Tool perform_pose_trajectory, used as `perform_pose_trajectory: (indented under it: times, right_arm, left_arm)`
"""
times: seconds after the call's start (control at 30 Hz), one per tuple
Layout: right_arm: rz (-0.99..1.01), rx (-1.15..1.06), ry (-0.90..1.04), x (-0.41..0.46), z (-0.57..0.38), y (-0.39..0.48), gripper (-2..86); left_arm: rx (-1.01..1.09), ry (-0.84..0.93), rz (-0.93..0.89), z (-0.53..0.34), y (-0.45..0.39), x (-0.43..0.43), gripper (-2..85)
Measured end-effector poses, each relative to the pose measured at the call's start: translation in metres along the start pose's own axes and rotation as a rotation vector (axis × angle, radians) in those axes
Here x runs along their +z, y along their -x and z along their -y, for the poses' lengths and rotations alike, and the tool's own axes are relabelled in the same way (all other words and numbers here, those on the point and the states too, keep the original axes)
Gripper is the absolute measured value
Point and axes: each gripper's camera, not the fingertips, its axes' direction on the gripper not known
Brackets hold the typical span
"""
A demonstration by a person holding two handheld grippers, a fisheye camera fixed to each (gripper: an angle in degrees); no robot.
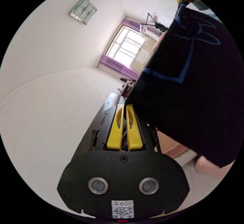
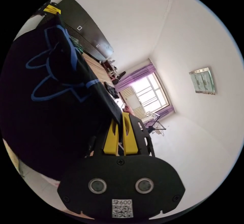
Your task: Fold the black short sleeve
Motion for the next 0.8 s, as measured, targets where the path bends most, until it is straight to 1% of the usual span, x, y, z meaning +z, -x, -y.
perform_pose_trajectory:
  times: [0.07,0.1,0.23,0.3,0.37,0.43,0.5,0.57,0.6,0.7,0.73,0.8]
  right_arm:
    - [-0.062,0.02,-0.001,0.001,0.047,-0.013,-0.9]
    - [-0.062,0.033,-0.002,-0.001,0.057,-0.017,-0.9]
    - [0.096,0.098,-0.012,-0.03,0.101,-0.045,-0.9]
    - [0.154,0.096,-0.001,-0.052,0.114,-0.05,-0.9]
    - [0.129,0.033,0.028,-0.092,0.13,-0.047,-0.8]
    - [0.112,-0.008,0.037,-0.126,0.142,-0.05,-0.8]
    - [0.161,-0.024,0.068,-0.157,0.158,-0.063,-0.8]
    - [0.26,-0.026,0.124,-0.188,0.181,-0.085,-0.8]
    - [0.283,-0.026,0.131,-0.193,0.186,-0.091,-0.8]
    - [0.39,0.0,0.194,-0.189,0.218,-0.119,-0.8]
    - [0.451,-0.007,0.242,-0.171,0.232,-0.124,-0.8]
    - [0.579,-0.04,0.331,-0.126,0.251,-0.121,-0.8]
  left_arm:
    - [-0.022,0.006,0.006,0.029,0.003,-0.002,2.0]
    - [-0.049,0.019,-0.01,0.046,0.007,-0.007,2.0]
    - [-0.044,0.037,-0.022,0.072,0.003,-0.037,1.8]
    - [0.011,0.049,-0.031,0.077,-0.012,-0.071,1.8]
    - [0.038,0.055,-0.061,0.081,-0.021,-0.107,1.8]
    - [0.088,0.049,-0.055,0.086,-0.028,-0.148,1.9]
    - [0.127,0.047,-0.014,0.1,-0.025,-0.203,1.9]
    - [0.14,0.039,0.013,0.112,-0.016,-0.242,1.9]
    - [0.14,0.044,0.013,0.123,-0.009,-0.264,1.9]
    - [0.171,0.047,-0.02,0.152,0.0,-0.291,2.1]
    - [0.183,0.054,-0.042,0.16,0.0,-0.289,2.2]
    - [0.197,0.088,-0.178,0.191,-0.008,-0.258,2.3]
